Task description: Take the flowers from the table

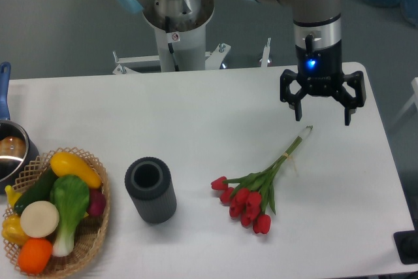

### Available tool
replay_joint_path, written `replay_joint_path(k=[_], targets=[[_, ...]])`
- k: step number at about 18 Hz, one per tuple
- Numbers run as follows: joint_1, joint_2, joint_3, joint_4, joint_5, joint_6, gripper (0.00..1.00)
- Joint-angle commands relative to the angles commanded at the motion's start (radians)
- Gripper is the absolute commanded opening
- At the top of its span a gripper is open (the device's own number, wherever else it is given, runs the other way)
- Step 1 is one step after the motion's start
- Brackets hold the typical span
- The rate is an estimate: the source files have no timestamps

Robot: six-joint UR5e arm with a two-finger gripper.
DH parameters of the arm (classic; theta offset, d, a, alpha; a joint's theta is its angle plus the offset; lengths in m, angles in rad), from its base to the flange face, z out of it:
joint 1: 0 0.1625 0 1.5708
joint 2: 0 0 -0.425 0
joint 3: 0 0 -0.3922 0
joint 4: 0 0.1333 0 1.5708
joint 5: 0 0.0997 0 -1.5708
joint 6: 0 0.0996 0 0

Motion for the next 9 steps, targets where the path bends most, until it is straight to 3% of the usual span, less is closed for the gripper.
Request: replay_joint_path(k=[9], targets=[[-0.006,-0.029,-0.054,-0.002,-0.003,-0.008,1.0]])
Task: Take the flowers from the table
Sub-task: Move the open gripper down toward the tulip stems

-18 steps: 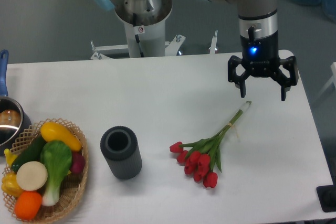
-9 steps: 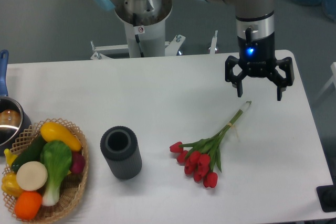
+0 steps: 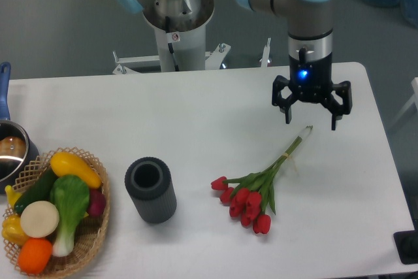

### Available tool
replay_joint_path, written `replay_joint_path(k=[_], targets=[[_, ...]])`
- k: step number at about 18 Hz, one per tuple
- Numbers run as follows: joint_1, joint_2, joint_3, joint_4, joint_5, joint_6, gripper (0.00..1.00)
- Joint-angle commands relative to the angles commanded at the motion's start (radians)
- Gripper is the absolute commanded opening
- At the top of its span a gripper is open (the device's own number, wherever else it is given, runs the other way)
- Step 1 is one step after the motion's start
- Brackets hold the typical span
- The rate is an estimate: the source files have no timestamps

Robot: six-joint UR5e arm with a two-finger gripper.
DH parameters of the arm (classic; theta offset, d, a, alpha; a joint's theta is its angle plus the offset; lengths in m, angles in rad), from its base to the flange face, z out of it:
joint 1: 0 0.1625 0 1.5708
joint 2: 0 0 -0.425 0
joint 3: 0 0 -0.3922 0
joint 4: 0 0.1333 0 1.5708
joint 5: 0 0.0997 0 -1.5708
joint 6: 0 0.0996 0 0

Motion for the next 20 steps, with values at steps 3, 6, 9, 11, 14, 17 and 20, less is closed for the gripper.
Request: replay_joint_path(k=[3,6,9,11,14,17,20], targets=[[-0.002,-0.026,-0.018,0.003,-0.027,0.0,1.0],[0.002,-0.041,-0.034,0.005,-0.041,0.005,1.0],[0.002,-0.066,-0.041,0.003,-0.035,0.005,1.0],[0.0,-0.072,-0.052,-0.001,-0.034,0.011,1.0],[0.0,-0.1,-0.058,-0.006,0.003,0.093,1.0],[0.008,-0.129,-0.072,-0.006,0.009,0.222,1.0],[0.0,-0.169,-0.083,-0.003,0.008,0.247,1.0]])
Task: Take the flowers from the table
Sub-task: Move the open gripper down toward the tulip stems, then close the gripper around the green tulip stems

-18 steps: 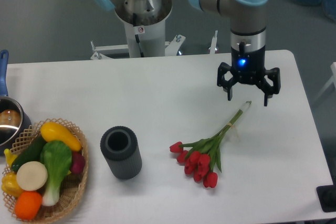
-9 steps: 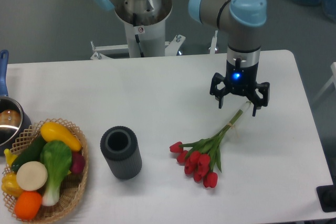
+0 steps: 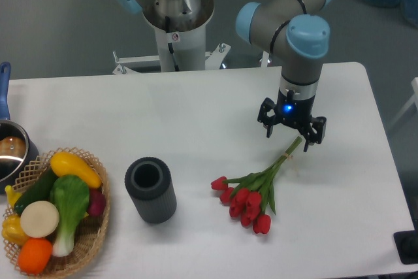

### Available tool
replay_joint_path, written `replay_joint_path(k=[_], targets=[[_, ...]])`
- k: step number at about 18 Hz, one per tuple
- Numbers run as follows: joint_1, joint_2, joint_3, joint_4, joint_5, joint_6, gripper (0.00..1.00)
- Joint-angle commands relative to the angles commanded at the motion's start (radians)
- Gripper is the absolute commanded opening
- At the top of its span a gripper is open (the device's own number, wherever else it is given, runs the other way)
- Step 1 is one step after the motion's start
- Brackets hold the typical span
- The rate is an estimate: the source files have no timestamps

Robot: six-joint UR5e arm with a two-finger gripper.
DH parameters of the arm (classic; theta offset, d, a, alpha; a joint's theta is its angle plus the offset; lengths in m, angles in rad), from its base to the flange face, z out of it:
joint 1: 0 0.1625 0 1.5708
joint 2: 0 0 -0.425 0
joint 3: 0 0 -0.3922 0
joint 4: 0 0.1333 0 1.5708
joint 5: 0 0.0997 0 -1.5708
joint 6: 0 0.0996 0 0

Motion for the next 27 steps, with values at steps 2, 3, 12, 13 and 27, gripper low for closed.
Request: replay_joint_path(k=[2,3,12,13,27], targets=[[0.0,-0.023,-0.005,0.003,-0.005,0.0,1.0],[0.001,-0.026,-0.005,0.005,-0.008,0.002,1.0],[-0.002,-0.069,0.023,0.008,-0.014,0.0,1.0],[-0.002,-0.072,0.026,0.008,-0.014,0.0,1.0],[-0.015,-0.091,0.038,0.008,-0.014,-0.009,0.76]])
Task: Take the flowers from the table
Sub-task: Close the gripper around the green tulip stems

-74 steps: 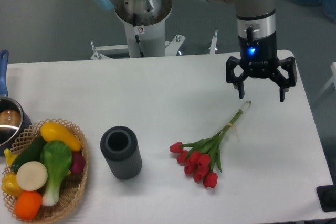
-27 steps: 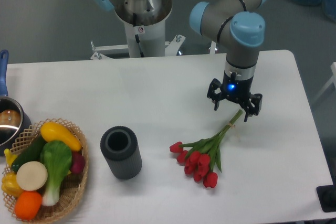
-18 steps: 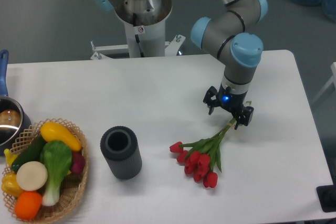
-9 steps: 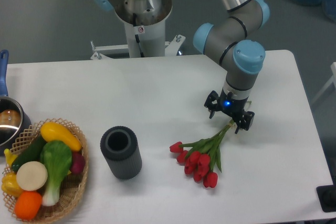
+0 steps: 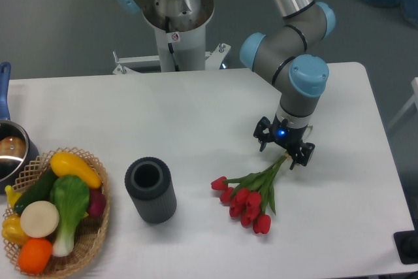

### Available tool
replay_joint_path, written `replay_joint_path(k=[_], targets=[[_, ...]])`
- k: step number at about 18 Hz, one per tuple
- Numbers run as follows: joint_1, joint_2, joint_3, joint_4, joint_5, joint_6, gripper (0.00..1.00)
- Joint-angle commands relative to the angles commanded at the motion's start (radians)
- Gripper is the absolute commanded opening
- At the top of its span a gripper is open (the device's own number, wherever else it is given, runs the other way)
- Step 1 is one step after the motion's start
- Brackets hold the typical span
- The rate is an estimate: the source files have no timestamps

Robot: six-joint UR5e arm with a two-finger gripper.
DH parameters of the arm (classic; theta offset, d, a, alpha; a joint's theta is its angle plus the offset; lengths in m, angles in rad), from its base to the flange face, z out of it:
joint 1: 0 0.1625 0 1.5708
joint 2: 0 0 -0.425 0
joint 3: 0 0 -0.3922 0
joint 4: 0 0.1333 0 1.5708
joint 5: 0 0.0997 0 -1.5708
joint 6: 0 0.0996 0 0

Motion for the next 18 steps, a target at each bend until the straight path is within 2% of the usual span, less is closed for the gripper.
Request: replay_joint_path(k=[1,4,10,11,12,14,18], targets=[[0.0,0.0,0.0,0.0,0.0,0.0,0.69],[0.0,-0.005,0.0,0.0,0.0,0.0,0.59],[-0.002,-0.015,0.011,0.0,0.002,0.0,0.55],[-0.002,-0.012,0.011,0.0,0.002,0.0,0.5],[-0.002,-0.011,0.009,0.0,0.002,-0.002,0.35],[-0.002,-0.011,0.011,-0.002,0.002,-0.003,0.2],[-0.002,-0.012,0.024,-0.002,0.002,-0.002,0.17]])
